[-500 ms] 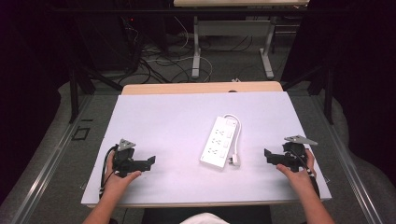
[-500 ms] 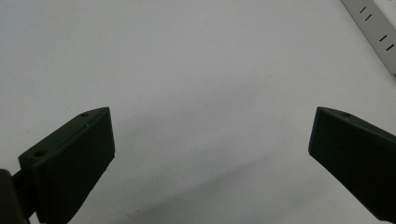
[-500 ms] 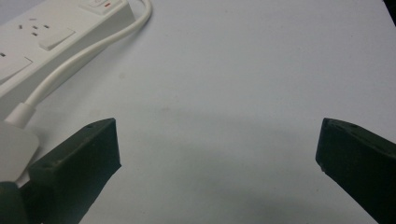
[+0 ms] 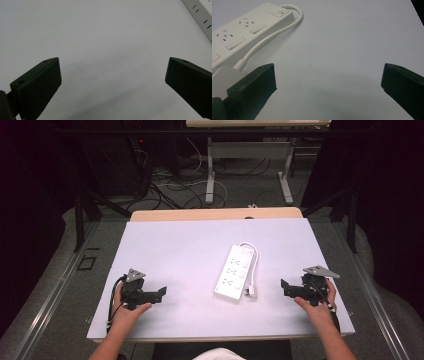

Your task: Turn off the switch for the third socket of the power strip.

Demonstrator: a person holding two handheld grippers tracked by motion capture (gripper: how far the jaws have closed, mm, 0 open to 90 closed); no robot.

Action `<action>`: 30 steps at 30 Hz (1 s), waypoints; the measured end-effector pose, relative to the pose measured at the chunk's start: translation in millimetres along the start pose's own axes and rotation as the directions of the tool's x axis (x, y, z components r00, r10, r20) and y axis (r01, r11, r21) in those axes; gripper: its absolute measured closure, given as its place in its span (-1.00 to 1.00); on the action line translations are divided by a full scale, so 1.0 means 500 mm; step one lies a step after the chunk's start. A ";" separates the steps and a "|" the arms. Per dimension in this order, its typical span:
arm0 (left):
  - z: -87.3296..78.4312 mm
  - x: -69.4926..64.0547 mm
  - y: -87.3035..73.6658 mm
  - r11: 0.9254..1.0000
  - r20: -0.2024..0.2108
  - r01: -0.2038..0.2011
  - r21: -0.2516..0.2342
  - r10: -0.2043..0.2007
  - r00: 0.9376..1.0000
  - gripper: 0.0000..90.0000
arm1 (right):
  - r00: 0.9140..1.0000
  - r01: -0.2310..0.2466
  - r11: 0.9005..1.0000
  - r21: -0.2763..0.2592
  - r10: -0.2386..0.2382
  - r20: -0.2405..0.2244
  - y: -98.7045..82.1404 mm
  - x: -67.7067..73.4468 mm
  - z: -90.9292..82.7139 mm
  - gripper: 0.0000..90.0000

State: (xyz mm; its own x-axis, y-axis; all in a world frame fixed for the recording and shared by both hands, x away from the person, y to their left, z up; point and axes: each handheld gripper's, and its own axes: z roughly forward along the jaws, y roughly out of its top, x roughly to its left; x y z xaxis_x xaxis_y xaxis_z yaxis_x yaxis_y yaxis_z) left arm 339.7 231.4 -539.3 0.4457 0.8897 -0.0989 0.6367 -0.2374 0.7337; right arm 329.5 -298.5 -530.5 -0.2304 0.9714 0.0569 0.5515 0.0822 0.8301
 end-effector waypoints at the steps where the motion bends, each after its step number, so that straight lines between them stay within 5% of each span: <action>1: 0.000 0.000 0.000 1.000 0.000 0.000 0.000 0.000 1.000 -0.99 | 1.000 -0.004 1.000 -0.001 0.004 -0.003 0.000 0.001 0.000 -1.00; 13: 0.001 -0.009 -0.001 1.000 -0.010 0.005 -0.007 -0.005 1.000 -0.92 | 0.999 0.001 1.000 0.003 -0.001 -0.037 0.003 0.016 0.001 -0.99; 25: -0.007 -0.018 0.003 0.999 0.011 0.031 -0.013 -0.030 0.999 -0.64 | 0.997 0.045 0.999 -0.002 -0.045 -0.069 0.002 0.033 -0.001 -0.95; 28: -0.006 -0.027 0.005 0.997 0.013 0.064 -0.047 -0.064 0.998 -0.63 | 0.997 0.041 0.999 -0.003 -0.041 -0.071 0.001 0.034 -0.001 -0.95; 30: -0.011 -0.032 0.010 0.998 0.006 0.043 -0.052 -0.042 0.999 -0.59 | 0.996 0.036 0.999 -0.008 -0.037 -0.079 0.001 0.034 -0.002 -0.95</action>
State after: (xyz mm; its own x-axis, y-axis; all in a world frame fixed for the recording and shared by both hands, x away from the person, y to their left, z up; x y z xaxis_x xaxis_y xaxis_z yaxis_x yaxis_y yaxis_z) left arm 332.3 218.1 -530.2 0.4219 0.8967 -0.1338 0.6214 -0.1785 0.7628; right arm 325.2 -282.1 -528.4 -0.3133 0.9471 0.0701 0.5363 0.1155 0.8361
